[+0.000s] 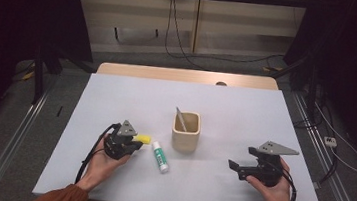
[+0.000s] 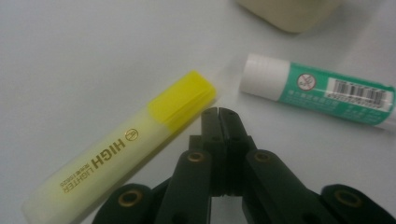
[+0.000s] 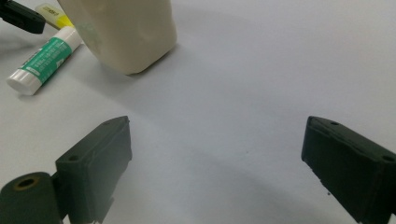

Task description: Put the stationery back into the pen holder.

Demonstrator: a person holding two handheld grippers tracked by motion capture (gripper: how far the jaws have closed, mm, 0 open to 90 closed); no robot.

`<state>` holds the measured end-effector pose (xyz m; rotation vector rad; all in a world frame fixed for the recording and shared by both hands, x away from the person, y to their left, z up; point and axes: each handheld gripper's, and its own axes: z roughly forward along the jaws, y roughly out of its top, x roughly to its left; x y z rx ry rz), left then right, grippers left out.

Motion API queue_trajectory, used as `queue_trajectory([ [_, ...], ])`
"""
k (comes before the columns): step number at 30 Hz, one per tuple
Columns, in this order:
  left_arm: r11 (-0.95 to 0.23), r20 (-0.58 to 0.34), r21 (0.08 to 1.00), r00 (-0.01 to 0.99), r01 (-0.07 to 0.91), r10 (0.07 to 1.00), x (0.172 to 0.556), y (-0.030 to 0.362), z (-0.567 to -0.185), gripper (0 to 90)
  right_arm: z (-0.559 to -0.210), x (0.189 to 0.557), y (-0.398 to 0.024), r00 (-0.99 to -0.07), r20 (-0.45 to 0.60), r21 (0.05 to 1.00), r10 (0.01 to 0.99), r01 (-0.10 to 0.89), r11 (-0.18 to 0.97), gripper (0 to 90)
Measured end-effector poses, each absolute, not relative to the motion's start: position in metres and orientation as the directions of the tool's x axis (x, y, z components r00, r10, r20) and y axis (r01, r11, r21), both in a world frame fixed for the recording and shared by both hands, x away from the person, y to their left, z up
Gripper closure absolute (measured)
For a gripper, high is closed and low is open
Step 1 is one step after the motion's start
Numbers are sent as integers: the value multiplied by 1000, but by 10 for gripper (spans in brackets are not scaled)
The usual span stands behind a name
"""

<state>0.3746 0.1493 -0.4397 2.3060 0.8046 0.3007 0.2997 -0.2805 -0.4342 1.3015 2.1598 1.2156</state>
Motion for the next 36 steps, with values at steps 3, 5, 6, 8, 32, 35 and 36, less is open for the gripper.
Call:
queue_trajectory([
  [3, -603, 17, 647, 781, 467, 624, 380, 147, -446, 900, -435, 301, -281, -520, 139, 804, 843, 557, 211, 84],
  [5, -595, -6, 652, 788, 470, 615, 383, 147, -448, 900, -435, 301, -281, -522, 141, 804, 841, 556, 210, 83],
  [6, -588, -13, 656, 785, 474, 619, 384, 148, -448, 900, -435, 301, -281, -520, 141, 803, 842, 557, 210, 82],
  [8, -584, -17, 657, 783, 478, 622, 385, 147, -449, 900, -435, 302, -281, -521, 145, 801, 841, 561, 209, 82],
  [32, -543, -52, 646, 740, 537, 670, 422, 135, -449, 900, -438, 303, -279, -533, 146, 795, 833, 565, 222, 72],
  [35, -534, -50, 645, 728, 546, 683, 427, 134, -449, 900, -438, 303, -279, -534, 149, 794, 833, 566, 221, 72],
  [36, -537, -53, 642, 730, 547, 681, 429, 134, -449, 900, -438, 303, -279, -535, 150, 795, 831, 565, 220, 72],
])
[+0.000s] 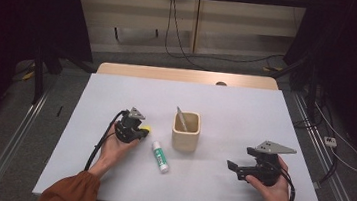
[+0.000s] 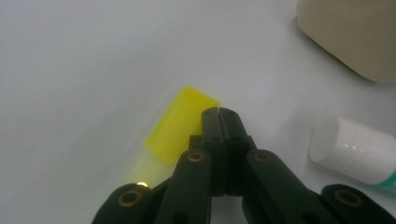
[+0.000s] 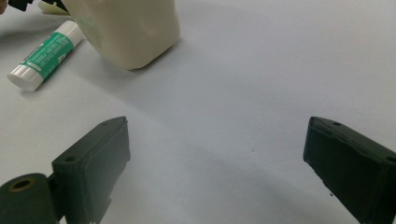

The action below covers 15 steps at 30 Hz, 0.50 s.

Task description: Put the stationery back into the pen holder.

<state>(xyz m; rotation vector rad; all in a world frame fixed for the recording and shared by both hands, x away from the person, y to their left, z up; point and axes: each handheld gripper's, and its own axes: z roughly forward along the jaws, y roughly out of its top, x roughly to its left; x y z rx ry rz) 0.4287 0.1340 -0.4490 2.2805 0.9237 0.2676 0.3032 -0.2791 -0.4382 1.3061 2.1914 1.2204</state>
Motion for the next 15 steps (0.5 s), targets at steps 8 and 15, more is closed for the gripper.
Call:
queue_trajectory([
  [8, -499, -76, 666, 717, 554, 693, 431, 138, -449, 900, -438, 304, -281, -529, 157, 797, 834, 566, 209, 72],
  [15, -452, -96, 742, 747, 494, 658, 425, 151, -431, 895, -437, 302, -281, -528, 150, 803, 836, 558, 208, 81],
])
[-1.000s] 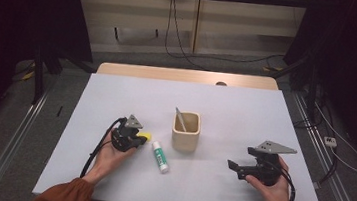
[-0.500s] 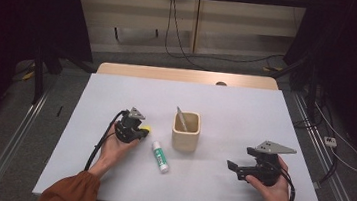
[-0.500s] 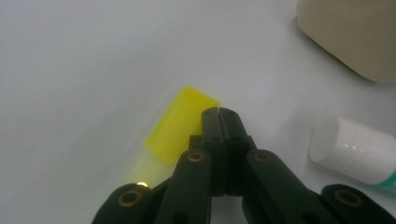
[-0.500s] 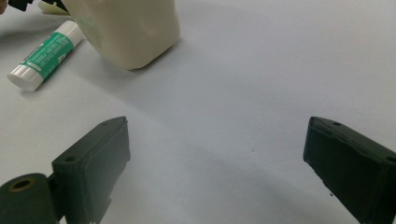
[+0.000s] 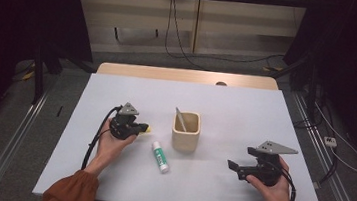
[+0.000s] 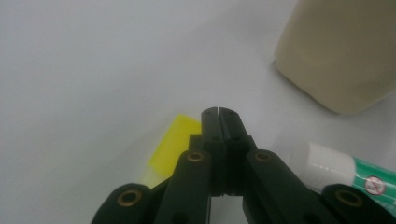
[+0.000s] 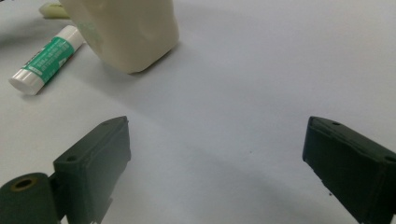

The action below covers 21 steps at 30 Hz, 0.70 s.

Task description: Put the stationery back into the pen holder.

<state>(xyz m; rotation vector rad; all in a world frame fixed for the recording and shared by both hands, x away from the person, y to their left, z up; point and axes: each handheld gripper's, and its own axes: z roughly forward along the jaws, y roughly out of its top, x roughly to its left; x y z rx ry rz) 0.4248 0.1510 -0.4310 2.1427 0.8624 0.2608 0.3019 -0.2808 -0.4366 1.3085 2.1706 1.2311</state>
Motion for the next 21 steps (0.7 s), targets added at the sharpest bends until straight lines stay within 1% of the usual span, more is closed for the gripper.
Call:
queue_trajectory([
  [4, -436, -97, 748, 731, 501, 675, 427, 161, -428, 849, -436, 302, -282, -525, 152, 805, 838, 558, 203, 79],
  [6, -437, -87, 749, 728, 498, 680, 428, 166, -425, 782, -437, 302, -281, -529, 157, 804, 834, 559, 204, 79],
  [8, -437, -88, 750, 730, 496, 678, 428, 168, -423, 665, -437, 302, -280, -530, 154, 803, 834, 559, 207, 79],
  [10, -441, -82, 755, 736, 486, 672, 427, 170, -420, 586, -437, 302, -280, -530, 154, 802, 834, 560, 208, 79],
  [13, -442, -66, 756, 728, 482, 682, 428, 172, -417, 421, -437, 302, -280, -530, 155, 802, 834, 560, 207, 79],
  [14, -431, -67, 761, 719, 485, 692, 428, 173, -416, 365, -437, 302, -280, -530, 155, 802, 834, 560, 207, 79],
  [15, -430, -70, 760, 719, 487, 691, 429, 174, -415, 283, -437, 302, -280, -532, 155, 803, 832, 559, 208, 79],
  [16, -424, -87, 756, 719, 499, 690, 431, 175, -414, 224, -437, 302, -280, -533, 153, 803, 832, 558, 210, 79],
  [18, -405, -117, 743, 700, 532, 704, 433, 177, -414, 130, -437, 302, -280, -533, 153, 802, 832, 559, 210, 79],
  [19, -420, -111, 733, 704, 535, 702, 434, 178, -414, 86, -437, 302, -280, -533, 154, 802, 832, 559, 209, 79],
  [21, -455, -95, 715, 717, 532, 690, 435, 179, -413, 70, -437, 302, -280, -533, 154, 802, 832, 559, 210, 79],
])
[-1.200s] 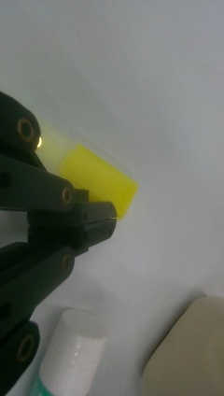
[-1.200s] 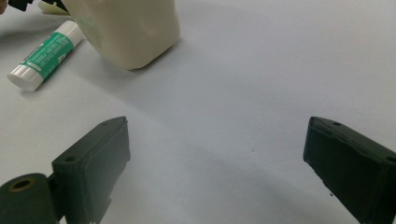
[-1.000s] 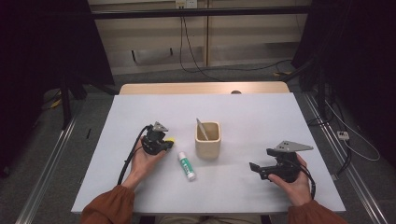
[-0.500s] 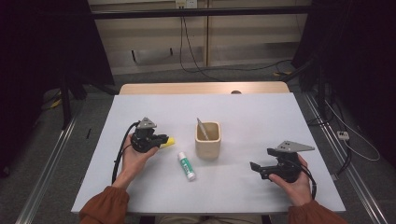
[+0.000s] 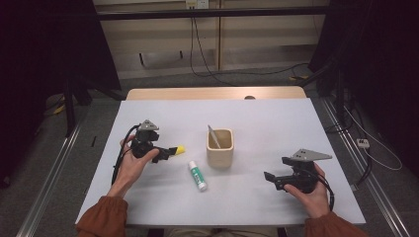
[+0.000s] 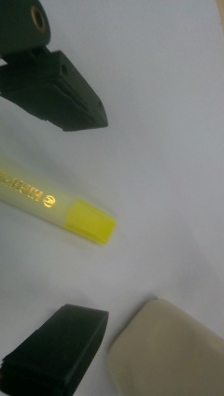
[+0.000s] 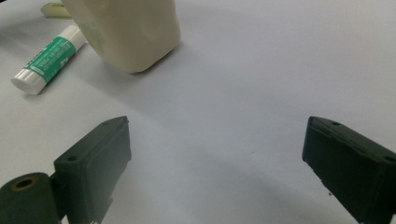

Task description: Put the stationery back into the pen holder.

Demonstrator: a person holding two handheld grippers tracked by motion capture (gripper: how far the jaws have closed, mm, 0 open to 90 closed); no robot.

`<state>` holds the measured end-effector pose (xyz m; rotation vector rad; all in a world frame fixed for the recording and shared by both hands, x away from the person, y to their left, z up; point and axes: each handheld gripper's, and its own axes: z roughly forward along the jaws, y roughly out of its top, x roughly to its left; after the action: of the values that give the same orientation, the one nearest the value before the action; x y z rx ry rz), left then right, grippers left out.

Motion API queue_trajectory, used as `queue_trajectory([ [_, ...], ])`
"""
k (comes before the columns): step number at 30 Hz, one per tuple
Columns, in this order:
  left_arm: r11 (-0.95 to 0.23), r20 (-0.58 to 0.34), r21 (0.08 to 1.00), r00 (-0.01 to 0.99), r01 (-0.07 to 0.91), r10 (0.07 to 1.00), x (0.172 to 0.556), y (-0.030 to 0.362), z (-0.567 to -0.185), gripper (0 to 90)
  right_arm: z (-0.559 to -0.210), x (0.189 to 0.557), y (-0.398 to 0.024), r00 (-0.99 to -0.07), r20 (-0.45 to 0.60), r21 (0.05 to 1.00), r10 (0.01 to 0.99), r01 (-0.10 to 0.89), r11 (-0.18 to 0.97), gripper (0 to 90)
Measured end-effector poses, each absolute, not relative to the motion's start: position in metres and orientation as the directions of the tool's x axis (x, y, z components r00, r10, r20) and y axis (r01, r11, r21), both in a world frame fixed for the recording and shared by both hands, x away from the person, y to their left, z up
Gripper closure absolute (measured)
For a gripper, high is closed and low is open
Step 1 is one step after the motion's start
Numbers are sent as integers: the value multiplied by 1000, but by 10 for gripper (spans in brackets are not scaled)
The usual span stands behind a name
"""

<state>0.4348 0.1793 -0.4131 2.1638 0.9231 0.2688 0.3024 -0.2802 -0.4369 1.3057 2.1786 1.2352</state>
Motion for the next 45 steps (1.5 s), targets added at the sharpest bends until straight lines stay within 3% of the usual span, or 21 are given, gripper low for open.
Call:
queue_trajectory([
  [10, -540, -50, 677, 763, 500, 644, 440, 179, -409, 135, -437, 303, -280, -535, 154, 799, 831, 562, 213, 77],
  [15, -602, 15, 648, 783, 467, 622, 448, 175, -411, 133, -437, 303, -279, -536, 154, 799, 830, 562, 215, 77],
  [22, -621, -35, 642, 827, 449, 561, 465, 167, -415, 132, -438, 304, -279, -538, 153, 796, 829, 565, 220, 76],
  [26, -610, -53, 626, 807, 486, 589, 469, 165, -424, 131, -439, 304, -279, -537, 156, 794, 829, 568, 218, 76],
  [39, -683, -47, 561, 842, 468, 538, 465, 162, -432, 430, -438, 304, -279, -539, 155, 794, 828, 567, 220, 75],
  [45, -726, -25, 525, 861, 444, 508, 467, 162, -434, 516, -438, 304, -279, -543, 153, 793, 826, 566, 225, 75],
])
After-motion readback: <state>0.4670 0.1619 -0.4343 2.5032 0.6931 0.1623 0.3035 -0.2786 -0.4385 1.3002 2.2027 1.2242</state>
